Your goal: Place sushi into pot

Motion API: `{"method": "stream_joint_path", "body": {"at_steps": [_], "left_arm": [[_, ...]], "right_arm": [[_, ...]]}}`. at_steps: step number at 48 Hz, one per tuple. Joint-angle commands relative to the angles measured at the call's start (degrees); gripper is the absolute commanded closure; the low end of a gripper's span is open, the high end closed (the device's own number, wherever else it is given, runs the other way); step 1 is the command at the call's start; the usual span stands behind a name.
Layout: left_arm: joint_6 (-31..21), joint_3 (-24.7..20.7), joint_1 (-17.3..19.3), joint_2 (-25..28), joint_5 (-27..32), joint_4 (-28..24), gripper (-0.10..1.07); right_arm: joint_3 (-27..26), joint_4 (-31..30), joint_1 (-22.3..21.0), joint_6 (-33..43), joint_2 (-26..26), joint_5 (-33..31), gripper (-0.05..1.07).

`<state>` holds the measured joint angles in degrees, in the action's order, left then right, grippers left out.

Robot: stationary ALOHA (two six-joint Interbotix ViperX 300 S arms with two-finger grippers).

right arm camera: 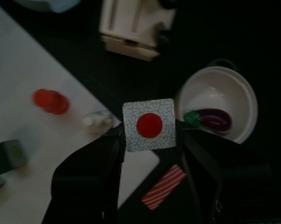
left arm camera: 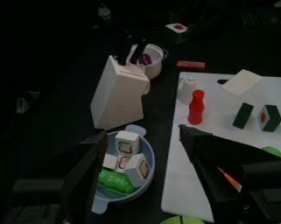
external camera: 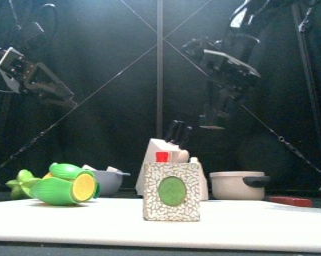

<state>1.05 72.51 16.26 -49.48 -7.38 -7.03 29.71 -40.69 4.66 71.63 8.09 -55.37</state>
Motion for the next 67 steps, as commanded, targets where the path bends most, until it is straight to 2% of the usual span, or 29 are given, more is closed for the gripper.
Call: {"method": "stream_joint_path", "body": {"at_steps": [1,7,15,25,32,41,55,67], "left_arm": [[0.1,-1.6,-0.2,0.1,-0.5,1.2,0.00],[0.2,-1.7,-0.6,0.2,-0.5,1.8,0.00],[0.2,-2.1,-3.5,0.9,-0.6,1.8,0.00],[0.1,-3.4,-7.3,3.2,-3.1,1.8,0.00],[0.0,-4.0,-8.7,4.7,-5.2,1.8,0.00],[0.0,-4.1,-9.0,5.4,-6.3,1.9,0.00],[0.1,-4.0,-8.5,5.3,-7.6,1.9,0.00],[0.2,-3.7,-8.3,5.4,-7.6,1.8,0.00]], "right_arm": [[2.4,-0.1,-3.2,0.3,3.2,0.0,0.37],[6.1,-0.1,-6.9,0.2,4.2,1.3,0.37],[9.1,-0.4,-11.3,0.1,4.2,4.7,0.36],[11.5,-0.1,-14.9,0.2,3.2,12.0,0.35],[12.0,0.4,-16.7,0.3,2.0,13.8,0.34],[11.5,0.4,-17.7,0.3,0.0,14.6,0.25],[10.8,0.4,-17.9,0.2,-3.1,16.3,0.06],[10.6,0.8,-17.6,0.2,-2.9,16.3,0.04]]}}
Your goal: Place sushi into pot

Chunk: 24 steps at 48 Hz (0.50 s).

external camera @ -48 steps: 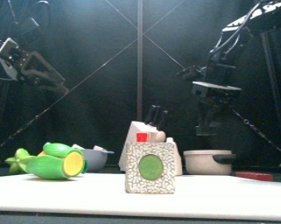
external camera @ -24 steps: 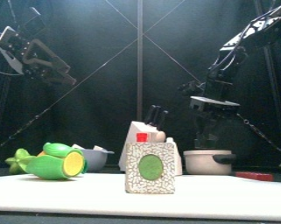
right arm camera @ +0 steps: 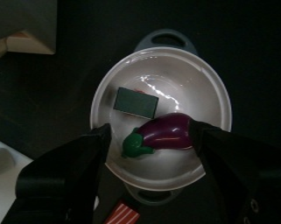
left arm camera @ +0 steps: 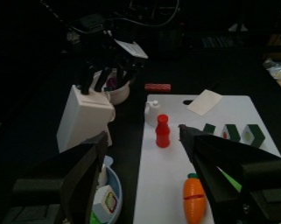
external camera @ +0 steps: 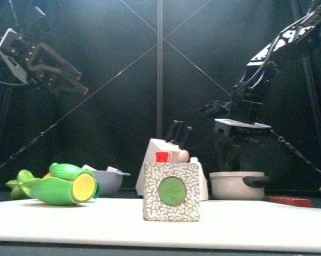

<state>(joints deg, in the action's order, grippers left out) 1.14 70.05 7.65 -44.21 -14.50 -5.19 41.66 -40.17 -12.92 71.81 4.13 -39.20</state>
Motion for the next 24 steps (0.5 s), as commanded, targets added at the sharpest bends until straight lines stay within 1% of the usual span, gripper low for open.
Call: {"method": "stream_joint_path", "body": {"at_steps": [1,18,21,24], "left_arm": [[0.1,-1.2,0.3,0.1,-0.5,0.0,0.00],[0.1,-1.0,0.4,0.1,-0.5,0.1,0.00],[0.1,-0.9,0.4,0.1,-0.5,0.1,0.00],[0.1,-0.8,0.4,0.1,-0.5,0.1,0.00]], "right_arm": [[-1.3,0.3,0.0,0.0,1.1,0.1,0.04],[-2.8,0.4,1.4,-0.6,1.8,-0.1,0.04],[-3.5,0.4,2.3,-0.5,2.5,-0.2,0.04],[-4.7,1.1,4.3,-0.6,3.5,0.0,0.04]]}}
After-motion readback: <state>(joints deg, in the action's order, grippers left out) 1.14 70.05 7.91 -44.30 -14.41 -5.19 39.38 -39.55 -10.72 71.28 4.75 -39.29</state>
